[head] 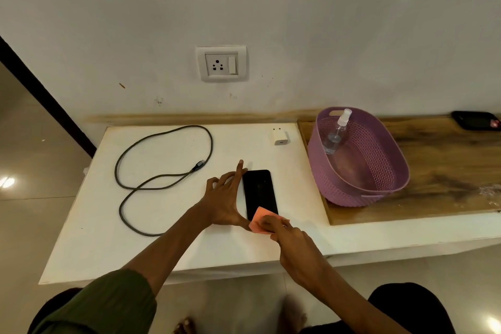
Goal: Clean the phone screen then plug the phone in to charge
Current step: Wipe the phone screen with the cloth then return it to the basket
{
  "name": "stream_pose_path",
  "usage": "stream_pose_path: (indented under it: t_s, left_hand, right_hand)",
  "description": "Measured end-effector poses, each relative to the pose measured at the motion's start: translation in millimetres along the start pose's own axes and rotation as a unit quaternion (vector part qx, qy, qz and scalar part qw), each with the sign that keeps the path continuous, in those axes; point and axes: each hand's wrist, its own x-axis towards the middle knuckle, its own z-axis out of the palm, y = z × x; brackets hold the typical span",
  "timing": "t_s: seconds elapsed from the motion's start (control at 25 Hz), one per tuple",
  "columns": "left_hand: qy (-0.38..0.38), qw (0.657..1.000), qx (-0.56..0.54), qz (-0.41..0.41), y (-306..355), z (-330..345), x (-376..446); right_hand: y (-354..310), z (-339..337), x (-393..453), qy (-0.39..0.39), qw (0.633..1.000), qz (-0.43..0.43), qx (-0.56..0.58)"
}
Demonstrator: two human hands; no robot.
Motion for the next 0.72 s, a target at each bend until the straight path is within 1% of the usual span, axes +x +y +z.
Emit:
stream_pose_path:
  t_s: [0.04,0.08,0.16,0.24,0.28,0.36,0.4,0.48,0.56,0.6,0.68,0.72]
  left_hand:
    - [-0.002,1.000,-0.002,0.000,0.8,-0.5,0.4]
    - [-0.003,1.000,-0.007,-0.004,1.7,-1.2,0.2]
    - [-0.009,1.000,-0.016,-0.013,3.2,-2.6,0.6]
    - [-0.013,1.000,-0.016,-0.018,4.1,-2.9,1.1]
    - [-0.014,1.000,-0.016,-0.019,4.1,-3.0,1.1]
    - [-0.015,1.000,-0.018,-0.020,4.1,-2.4,2.0]
    - [-0.016,1.000,-0.018,-0.020,4.0,-2.5,2.3]
    - [-0.021,1.000,-0.014,-0.018,4.2,-2.4,2.5]
    - [-0.021,1.000,-0.013,-0.018,3.9,-2.5,3.0]
    - [-0.022,0.999,-0.013,-0.019,3.8,-2.5,3.6]
    - [-0.023,0.999,-0.014,-0.022,2.8,-2.2,4.8]
    - [-0.023,0.999,-0.016,-0.024,2.6,-1.7,5.5]
  right_hand:
    - [3.2,-0.5,-4.5,-0.010,1.000,0.012,0.009]
    - [5.6,-2.0,-8.2,-0.021,1.000,0.021,-0.007]
    - [10.5,-4.3,-12.4,-0.010,0.997,0.030,-0.076]
    - [17.7,-4.9,-10.0,0.028,0.997,0.024,-0.064]
    - [19.6,-2.7,-6.2,0.024,0.998,0.030,-0.055]
    - [19.5,1.2,1.8,-0.005,0.996,0.074,-0.050]
    - [21.1,3.3,7.7,0.000,0.995,0.086,-0.054]
    - [22.9,2.3,21.6,0.043,0.994,0.052,-0.080]
    - [24.4,-1.9,35.2,0.064,0.994,0.019,-0.081]
    - [24.6,-6.6,41.2,0.078,0.992,-0.002,-0.104]
    - [24.4,-12.5,58.1,0.105,0.988,-0.010,-0.110]
    - [22.6,-15.7,65.8,0.106,0.988,-0.037,-0.110]
